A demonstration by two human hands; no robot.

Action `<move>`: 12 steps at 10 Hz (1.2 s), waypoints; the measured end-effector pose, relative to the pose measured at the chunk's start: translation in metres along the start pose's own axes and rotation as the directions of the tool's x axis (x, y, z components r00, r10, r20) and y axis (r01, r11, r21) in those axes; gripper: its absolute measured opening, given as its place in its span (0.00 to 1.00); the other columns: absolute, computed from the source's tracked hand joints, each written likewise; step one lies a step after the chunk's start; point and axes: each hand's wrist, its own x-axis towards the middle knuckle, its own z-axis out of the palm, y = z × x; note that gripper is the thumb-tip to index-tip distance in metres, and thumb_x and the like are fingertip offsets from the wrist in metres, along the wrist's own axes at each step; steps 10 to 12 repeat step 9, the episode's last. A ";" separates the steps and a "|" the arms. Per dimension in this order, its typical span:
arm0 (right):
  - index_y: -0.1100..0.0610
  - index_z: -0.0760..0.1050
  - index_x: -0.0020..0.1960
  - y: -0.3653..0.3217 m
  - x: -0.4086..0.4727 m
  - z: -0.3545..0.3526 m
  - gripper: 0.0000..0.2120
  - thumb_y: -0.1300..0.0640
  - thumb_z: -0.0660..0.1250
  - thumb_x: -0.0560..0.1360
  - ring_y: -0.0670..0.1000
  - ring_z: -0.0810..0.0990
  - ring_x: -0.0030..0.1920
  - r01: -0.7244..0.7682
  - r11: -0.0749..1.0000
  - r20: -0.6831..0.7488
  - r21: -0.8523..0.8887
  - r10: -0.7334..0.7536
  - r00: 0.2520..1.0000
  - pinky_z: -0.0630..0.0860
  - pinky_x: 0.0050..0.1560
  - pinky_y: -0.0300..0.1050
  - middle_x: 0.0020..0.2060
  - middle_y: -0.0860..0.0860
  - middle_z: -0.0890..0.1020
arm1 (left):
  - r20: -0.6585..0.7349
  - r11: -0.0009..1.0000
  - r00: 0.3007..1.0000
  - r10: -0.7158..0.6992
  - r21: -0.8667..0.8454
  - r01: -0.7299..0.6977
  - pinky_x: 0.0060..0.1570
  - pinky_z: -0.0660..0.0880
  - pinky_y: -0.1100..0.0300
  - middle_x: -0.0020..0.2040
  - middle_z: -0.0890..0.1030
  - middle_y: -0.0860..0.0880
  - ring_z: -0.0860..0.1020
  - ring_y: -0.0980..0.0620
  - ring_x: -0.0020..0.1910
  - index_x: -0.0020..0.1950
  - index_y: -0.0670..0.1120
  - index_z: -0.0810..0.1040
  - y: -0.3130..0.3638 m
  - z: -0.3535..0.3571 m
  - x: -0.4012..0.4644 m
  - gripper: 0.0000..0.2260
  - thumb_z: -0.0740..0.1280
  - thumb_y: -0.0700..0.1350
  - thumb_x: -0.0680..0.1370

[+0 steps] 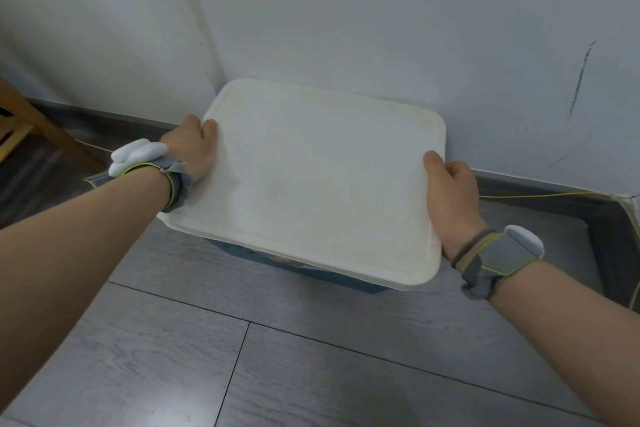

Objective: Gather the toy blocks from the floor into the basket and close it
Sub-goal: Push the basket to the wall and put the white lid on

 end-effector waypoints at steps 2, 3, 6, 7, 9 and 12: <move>0.55 0.66 0.43 -0.001 0.001 0.000 0.14 0.44 0.60 0.78 0.48 0.70 0.36 0.009 0.999 0.029 -0.039 -0.007 1.000 0.67 0.36 0.44 0.36 0.48 0.71 | -0.002 1.000 1.000 -0.017 0.009 0.017 0.50 0.67 0.49 0.47 0.75 0.37 0.74 0.35 0.50 0.50 0.42 0.68 -0.005 0.002 0.003 0.19 0.48 0.57 0.82; 0.54 0.65 0.41 -0.004 0.002 0.004 0.15 0.44 0.59 0.78 0.49 0.70 0.36 0.012 0.998 0.048 -0.056 -0.010 0.999 0.67 0.36 0.44 0.36 0.48 0.71 | 0.015 0.999 0.999 -0.037 0.010 0.037 0.49 0.67 0.50 0.46 0.74 0.39 0.73 0.38 0.47 0.52 0.42 0.69 -0.009 -0.002 0.003 0.20 0.48 0.57 0.82; 0.57 0.68 0.49 -0.008 -0.004 0.021 0.15 0.43 0.58 0.78 0.52 0.74 0.42 -0.031 0.996 0.053 -0.079 0.036 0.998 0.69 0.42 0.46 0.40 0.48 0.73 | 0.000 0.994 0.999 -0.045 0.096 0.044 0.52 0.69 0.49 0.54 0.77 0.33 0.75 0.35 0.50 0.58 0.37 0.71 -0.013 -0.014 0.010 0.22 0.49 0.54 0.83; 0.58 0.68 0.56 -0.012 -0.001 0.019 0.17 0.44 0.58 0.77 0.56 0.76 0.50 0.000 0.983 0.074 -0.181 0.014 0.997 0.71 0.47 0.47 0.46 0.50 0.75 | -0.111 0.993 0.993 -0.046 0.106 0.058 0.50 0.69 0.47 0.53 0.76 0.32 0.74 0.34 0.49 0.60 0.37 0.69 -0.003 -0.014 0.007 0.18 0.52 0.51 0.82; 0.60 0.66 0.67 -0.048 0.002 0.018 0.24 0.52 0.64 0.74 0.60 0.72 0.60 0.543 0.641 0.077 -0.542 -0.606 0.792 0.69 0.62 0.53 0.60 0.59 0.72 | -0.275 0.925 0.912 0.304 0.316 -0.213 0.46 0.71 0.45 0.52 0.75 0.38 0.76 0.35 0.48 0.58 0.45 0.70 0.051 -0.021 -0.008 0.16 0.59 0.54 0.76; 0.60 0.66 0.67 -0.048 0.002 0.018 0.24 0.52 0.64 0.74 0.60 0.72 0.60 0.543 0.641 0.077 -0.542 -0.606 0.792 0.69 0.62 0.53 0.60 0.59 0.72 | -0.275 0.925 0.912 0.304 0.316 -0.213 0.46 0.71 0.45 0.52 0.75 0.38 0.76 0.35 0.48 0.58 0.45 0.70 0.051 -0.021 -0.008 0.16 0.59 0.54 0.76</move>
